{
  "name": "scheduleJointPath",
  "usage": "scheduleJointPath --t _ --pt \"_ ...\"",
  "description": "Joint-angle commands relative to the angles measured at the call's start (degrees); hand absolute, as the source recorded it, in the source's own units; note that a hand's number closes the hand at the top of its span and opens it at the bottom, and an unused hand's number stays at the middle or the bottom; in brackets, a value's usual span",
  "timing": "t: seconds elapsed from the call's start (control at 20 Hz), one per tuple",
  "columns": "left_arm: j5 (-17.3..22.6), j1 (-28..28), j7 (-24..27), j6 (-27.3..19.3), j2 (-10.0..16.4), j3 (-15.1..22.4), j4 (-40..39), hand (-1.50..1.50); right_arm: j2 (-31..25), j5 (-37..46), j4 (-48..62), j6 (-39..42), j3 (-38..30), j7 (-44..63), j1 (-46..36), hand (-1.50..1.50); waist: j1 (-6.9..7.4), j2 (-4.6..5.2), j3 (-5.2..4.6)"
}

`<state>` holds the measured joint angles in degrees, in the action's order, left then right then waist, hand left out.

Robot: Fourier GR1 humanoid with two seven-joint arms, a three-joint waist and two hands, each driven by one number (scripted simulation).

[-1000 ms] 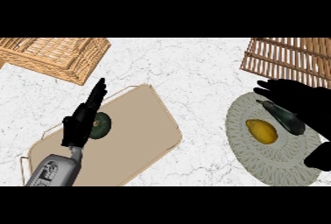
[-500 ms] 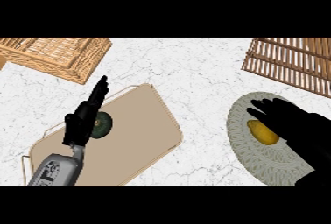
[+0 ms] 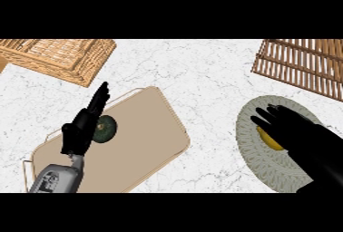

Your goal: Pick the lemon from the placemat and place it in the tiered shelf

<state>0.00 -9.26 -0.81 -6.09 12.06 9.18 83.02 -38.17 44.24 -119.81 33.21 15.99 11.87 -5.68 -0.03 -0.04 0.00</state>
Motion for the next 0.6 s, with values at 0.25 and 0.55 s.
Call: scheduleJointPath --t 0.25,0.55 --pt "-2.3 0.2 0.0 2.2 -2.2 -1.6 0.5 0.00 4.6 5.8 -0.1 4.0 -3.5 -1.8 0.5 -1.50 -0.04 0.00 0.00" --pt "-2.1 0.1 1.0 4.0 -1.7 -4.2 -1.0 0.00 4.3 8.0 3.6 4.2 -6.6 -6.6 -0.1 -1.50 -0.07 0.03 0.00"
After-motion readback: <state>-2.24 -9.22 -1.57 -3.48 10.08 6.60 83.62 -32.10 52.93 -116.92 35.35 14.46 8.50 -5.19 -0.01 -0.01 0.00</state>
